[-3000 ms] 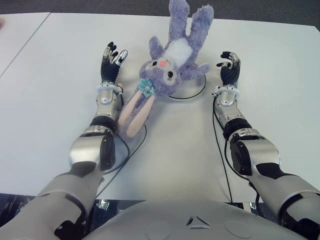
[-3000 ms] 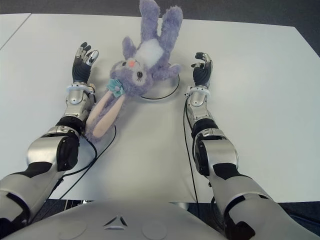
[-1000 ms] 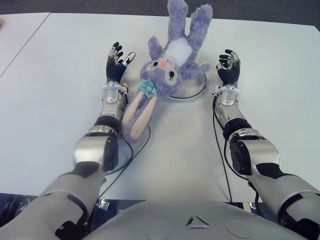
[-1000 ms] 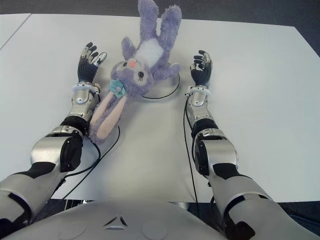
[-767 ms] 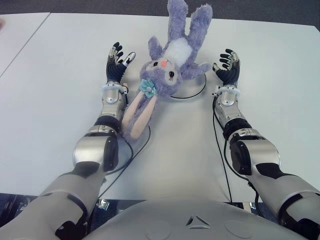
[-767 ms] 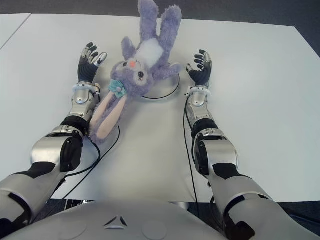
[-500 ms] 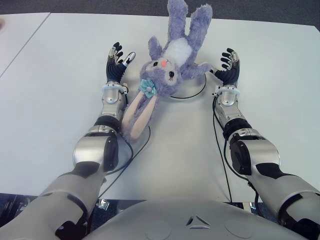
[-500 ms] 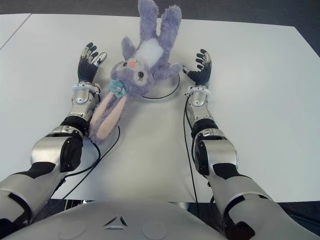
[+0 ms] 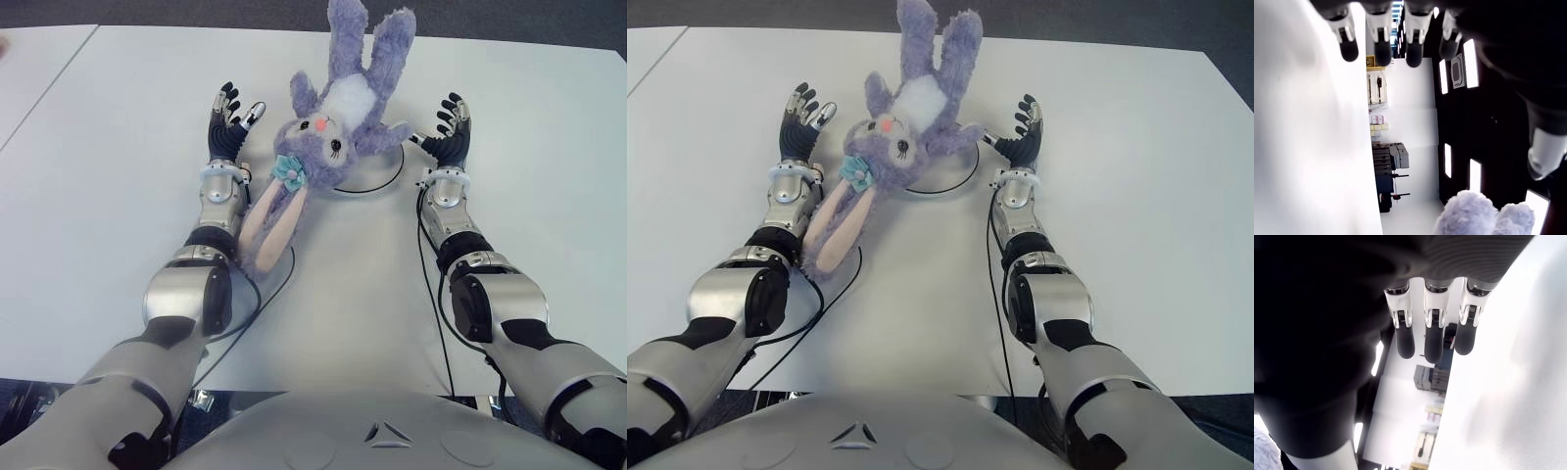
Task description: Put the doll into the plate.
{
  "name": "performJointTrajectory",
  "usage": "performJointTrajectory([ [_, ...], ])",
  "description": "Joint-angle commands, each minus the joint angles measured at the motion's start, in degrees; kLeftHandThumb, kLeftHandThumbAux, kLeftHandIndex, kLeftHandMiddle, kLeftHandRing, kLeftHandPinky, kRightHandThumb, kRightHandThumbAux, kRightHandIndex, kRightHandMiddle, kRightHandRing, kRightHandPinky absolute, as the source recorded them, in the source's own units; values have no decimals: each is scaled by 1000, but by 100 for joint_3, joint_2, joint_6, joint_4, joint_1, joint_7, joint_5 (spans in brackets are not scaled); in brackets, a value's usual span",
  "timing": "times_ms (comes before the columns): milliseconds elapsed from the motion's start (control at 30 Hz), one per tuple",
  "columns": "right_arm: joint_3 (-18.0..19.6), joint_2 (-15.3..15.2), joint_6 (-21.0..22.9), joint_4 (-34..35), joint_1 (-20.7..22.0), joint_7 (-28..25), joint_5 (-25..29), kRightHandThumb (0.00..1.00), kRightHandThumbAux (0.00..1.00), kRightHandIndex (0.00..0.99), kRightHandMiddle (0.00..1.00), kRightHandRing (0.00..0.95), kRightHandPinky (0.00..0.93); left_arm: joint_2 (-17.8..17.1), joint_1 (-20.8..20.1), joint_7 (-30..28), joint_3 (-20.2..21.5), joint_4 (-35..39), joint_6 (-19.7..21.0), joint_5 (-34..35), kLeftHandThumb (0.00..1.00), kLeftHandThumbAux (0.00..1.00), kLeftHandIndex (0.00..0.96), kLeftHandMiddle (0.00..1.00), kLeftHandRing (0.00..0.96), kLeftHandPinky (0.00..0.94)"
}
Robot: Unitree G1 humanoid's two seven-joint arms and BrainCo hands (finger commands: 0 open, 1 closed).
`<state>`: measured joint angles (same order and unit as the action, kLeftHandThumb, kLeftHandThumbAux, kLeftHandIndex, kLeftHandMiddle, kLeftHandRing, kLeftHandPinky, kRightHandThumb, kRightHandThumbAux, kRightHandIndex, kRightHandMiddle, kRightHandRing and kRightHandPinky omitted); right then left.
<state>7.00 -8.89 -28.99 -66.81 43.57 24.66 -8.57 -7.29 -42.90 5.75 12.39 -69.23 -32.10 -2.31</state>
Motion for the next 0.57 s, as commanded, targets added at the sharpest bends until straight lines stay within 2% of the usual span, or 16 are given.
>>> performJointTrajectory([
  [33,-62,554,12,-936,-1998,-78,-23,0,905,109,164,169,194,532,1526,95,-192,-849,821,-201,0,571,74,96,85,79],
  [567,-142,545,43,-937,-1988,-13,-104,0,918,103,160,164,193,515,1533,106,-205,-847,810,-214,0,573,70,95,83,80],
])
